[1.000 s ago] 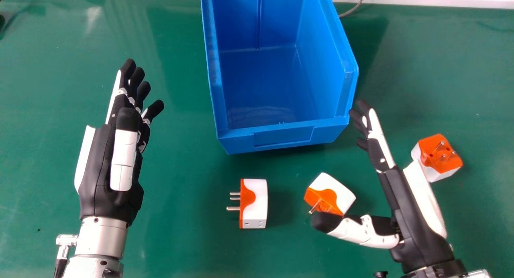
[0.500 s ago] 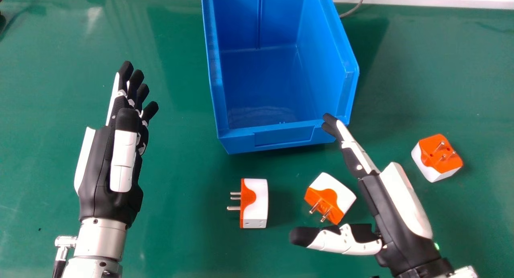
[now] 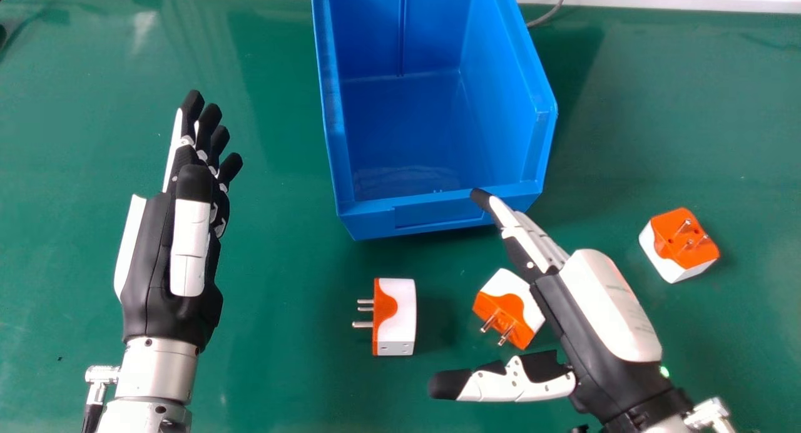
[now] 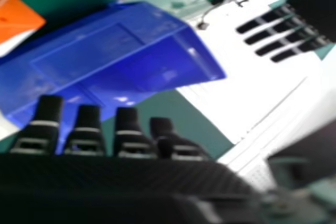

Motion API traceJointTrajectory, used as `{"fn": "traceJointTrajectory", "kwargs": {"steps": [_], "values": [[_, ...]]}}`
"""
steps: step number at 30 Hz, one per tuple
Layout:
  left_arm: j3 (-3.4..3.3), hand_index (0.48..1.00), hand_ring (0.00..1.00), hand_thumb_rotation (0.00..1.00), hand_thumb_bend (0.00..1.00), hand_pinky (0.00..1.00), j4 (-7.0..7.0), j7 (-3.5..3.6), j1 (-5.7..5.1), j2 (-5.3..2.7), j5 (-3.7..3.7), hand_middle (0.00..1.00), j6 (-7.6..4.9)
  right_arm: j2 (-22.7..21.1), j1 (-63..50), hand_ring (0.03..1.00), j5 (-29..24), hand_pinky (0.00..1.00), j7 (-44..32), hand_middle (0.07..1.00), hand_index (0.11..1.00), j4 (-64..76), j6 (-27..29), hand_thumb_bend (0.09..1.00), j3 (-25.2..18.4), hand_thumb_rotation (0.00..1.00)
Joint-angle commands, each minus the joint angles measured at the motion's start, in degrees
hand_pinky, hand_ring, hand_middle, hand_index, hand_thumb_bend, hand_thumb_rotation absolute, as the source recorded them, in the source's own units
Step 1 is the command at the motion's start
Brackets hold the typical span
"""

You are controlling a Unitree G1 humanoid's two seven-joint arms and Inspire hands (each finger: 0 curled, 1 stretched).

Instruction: Pick all objects and put in blue box

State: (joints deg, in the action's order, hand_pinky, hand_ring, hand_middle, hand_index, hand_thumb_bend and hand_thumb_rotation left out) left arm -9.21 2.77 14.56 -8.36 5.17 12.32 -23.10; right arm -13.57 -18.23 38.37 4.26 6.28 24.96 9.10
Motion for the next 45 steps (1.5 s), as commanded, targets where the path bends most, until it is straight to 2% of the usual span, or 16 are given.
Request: {"fn": "traceJointTrajectory", "kwargs": {"steps": [1,3,6,9,11,14,21,24,26,28,29,32,34,38,43,45], "values": [[0.21,0.998,1.0,0.94,0.99,0.98,-1.49,0.13,-0.1,0.23,0.12,1.0,-0.24,-0.66,1.23,0.916,0.36,0.83,-0.12,0.937,0.945,1.86,-1.38,1.0,0.38,0.74],[0.21,0.999,1.0,0.94,0.99,0.98,-1.5,0.27,-0.12,0.25,0.31,1.0,-0.15,-1.01,1.66,0.914,0.82,0.82,-0.45,0.932,0.943,2.15,-2.31,1.0,0.68,0.74],[0.24,0.999,1.0,0.94,0.99,0.98,-1.64,0.05,-0.2,0.37,-0.25,1.0,-0.11,-1.81,2.38,0.914,2.72,0.82,-2.07,0.932,0.943,3.55,-5.11,1.0,1.49,0.74],[0.15,0.999,1.0,0.94,0.99,0.98,-1.48,0.28,-0.13,0.16,0.37,1.0,-0.31,-2.74,3.46,0.909,4.14,0.82,-3.03,0.927,0.942,4.15,-6.59,1.0,2.36,0.73],[0.12,0.999,1.0,0.93,0.98,0.98,-1.5,0.46,-0.18,0.25,0.44,1.0,-0.53,-3.22,4.02,0.897,4.54,0.81,-3.76,0.917,0.936,4.65,-7.49,1.0,2.92,0.72],[0.21,1.0,1.0,0.93,0.98,0.98,-2.07,0.03,-0.42,0.3,-0.17,1.0,-0.13,-3.81,4.76,0.885,4.86,0.8,-4.47,0.906,0.93,5.0,-8.34,1.0,3.56,0.71],[0.2,1.0,1.0,0.94,0.97,0.98,-1.75,0.02,-0.33,0.12,-0.13,1.0,-0.75,-5.37,6.05,0.865,6.36,0.79,-7.13,0.888,0.917,6.94,-11.23,1.0,5.08,0.69],[0.43,0.999,1.0,0.94,0.97,0.98,-2.76,-0.72,-0.52,-0.22,-0.42,1.0,0.21,-5.94,6.36,0.859,8.22,0.79,-8.94,0.882,0.913,8.33,-13.33,1.0,5.84,0.67],[0.63,0.999,1.0,0.94,0.97,0.98,-3.31,-0.82,-0.67,-0.2,-0.36,1.0,0.78,-6.18,6.48,0.859,10.07,0.79,-10.91,0.882,0.913,9.93,-15.47,1.0,6.52,0.67],[0.8,0.999,1.0,0.94,0.97,0.97,-3.53,-0.99,-0.77,-0.1,-0.71,1.0,0.83,-6.38,6.64,0.858,11.88,0.79,-12.68,0.881,0.913,11.32,-17.49,1.0,7.27,0.66],[0.92,0.999,1.0,0.94,0.97,0.97,-3.67,-0.98,-0.84,0.13,-1.08,1.0,0.82,-6.41,6.74,0.858,12.88,0.79,-13.56,0.881,0.913,11.97,-18.39,1.0,7.66,0.66],[0.97,0.999,1.0,0.94,0.97,0.97,-3.21,-0.38,-0.73,0.67,-1.12,1.0,0.36,-6.2,7.17,0.861,15.45,0.8,-15.77,0.883,0.915,13.44,-20.74,1.0,9.07,0.64],[1.05,1.0,1.0,0.95,0.97,0.98,-3.79,-0.69,-0.88,0.67,-1.26,1.0,1.06,-5.91,7.56,0.865,16.36,0.8,-16.45,0.887,0.916,13.62,-21.73,1.0,9.95,0.63],[1.29,1.0,1.0,0.95,0.97,0.98,-4.45,-1.23,-1.13,0.48,-1.53,1.0,1.52,-5.65,8.36,0.869,17.19,0.81,-17.12,0.889,0.915,13.43,-22.72,0.994,11.33,0.61],[1.63,1.0,1.0,0.96,0.96,0.99,-5.24,-0.9,-1.5,0.83,-1.77,1.0,2.1,-5.57,9.69,0.868,17.3,0.82,-16.55,0.887,0.912,11.95,-22.93,0.989,12.69,0.58],[1.69,1.0,1.0,0.97,0.96,0.99,-5.5,-1.03,-1.55,0.62,-1.61,1.0,2.39,-5.52,10.23,0.866,17.67,0.82,-16.35,0.884,0.91,11.34,-23.19,0.988,13.15,0.57]]}}
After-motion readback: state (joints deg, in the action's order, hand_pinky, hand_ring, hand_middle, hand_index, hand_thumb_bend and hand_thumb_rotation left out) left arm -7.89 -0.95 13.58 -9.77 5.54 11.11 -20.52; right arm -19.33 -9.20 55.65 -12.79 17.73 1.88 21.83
